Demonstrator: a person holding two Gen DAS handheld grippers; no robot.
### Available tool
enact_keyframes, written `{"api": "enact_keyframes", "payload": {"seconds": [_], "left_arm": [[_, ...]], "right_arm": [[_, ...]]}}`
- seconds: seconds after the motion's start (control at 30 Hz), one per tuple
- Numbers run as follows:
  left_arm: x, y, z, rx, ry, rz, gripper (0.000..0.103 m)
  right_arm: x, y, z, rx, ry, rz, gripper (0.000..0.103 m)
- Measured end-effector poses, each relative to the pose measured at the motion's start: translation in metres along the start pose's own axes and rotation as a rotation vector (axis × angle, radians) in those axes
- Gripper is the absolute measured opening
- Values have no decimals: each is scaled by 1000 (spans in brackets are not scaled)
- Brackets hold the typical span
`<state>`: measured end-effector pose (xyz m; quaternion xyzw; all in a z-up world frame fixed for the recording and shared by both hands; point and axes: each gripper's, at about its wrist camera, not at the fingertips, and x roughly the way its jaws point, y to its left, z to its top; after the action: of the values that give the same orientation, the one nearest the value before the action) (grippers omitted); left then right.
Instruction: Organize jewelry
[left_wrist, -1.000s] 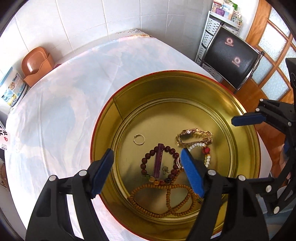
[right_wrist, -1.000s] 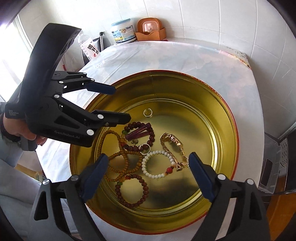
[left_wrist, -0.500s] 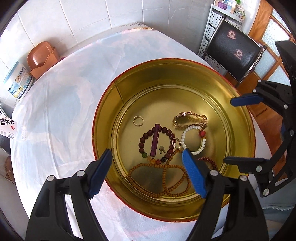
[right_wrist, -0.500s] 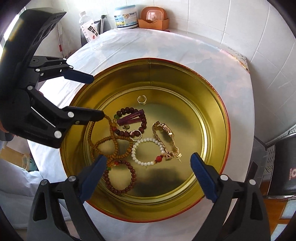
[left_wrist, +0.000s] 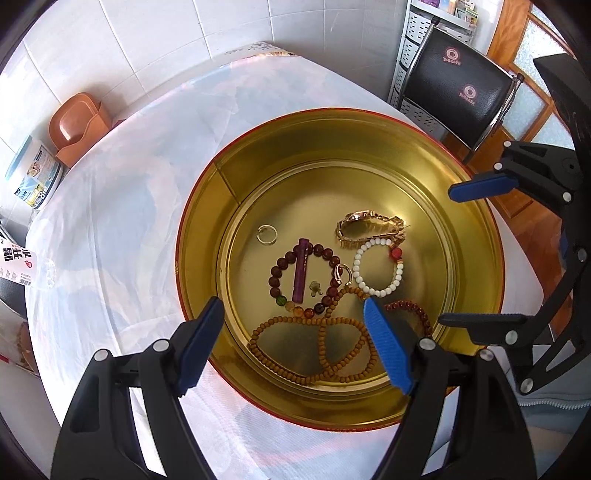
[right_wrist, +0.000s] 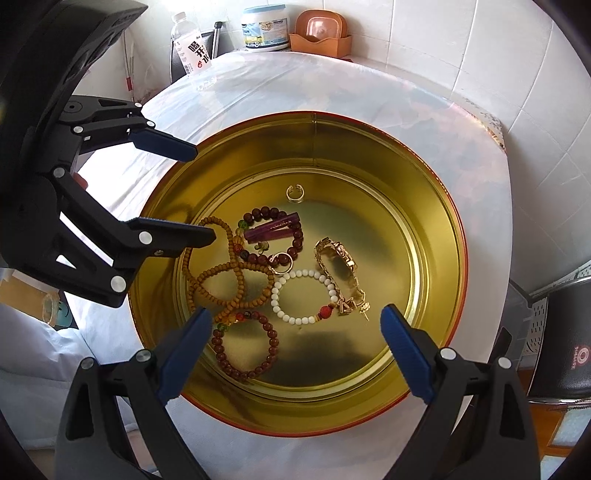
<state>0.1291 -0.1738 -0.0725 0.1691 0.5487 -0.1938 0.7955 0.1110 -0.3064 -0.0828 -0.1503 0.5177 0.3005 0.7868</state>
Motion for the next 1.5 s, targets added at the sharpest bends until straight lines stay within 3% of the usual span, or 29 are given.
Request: {"api": "enact_keyframes", "payload": {"seconds": [1.5], "left_arm": [[3, -1, 0, -4, -9, -8, 77]], "right_arm": [[3, 6, -1, -8, 8, 15, 93]]}}
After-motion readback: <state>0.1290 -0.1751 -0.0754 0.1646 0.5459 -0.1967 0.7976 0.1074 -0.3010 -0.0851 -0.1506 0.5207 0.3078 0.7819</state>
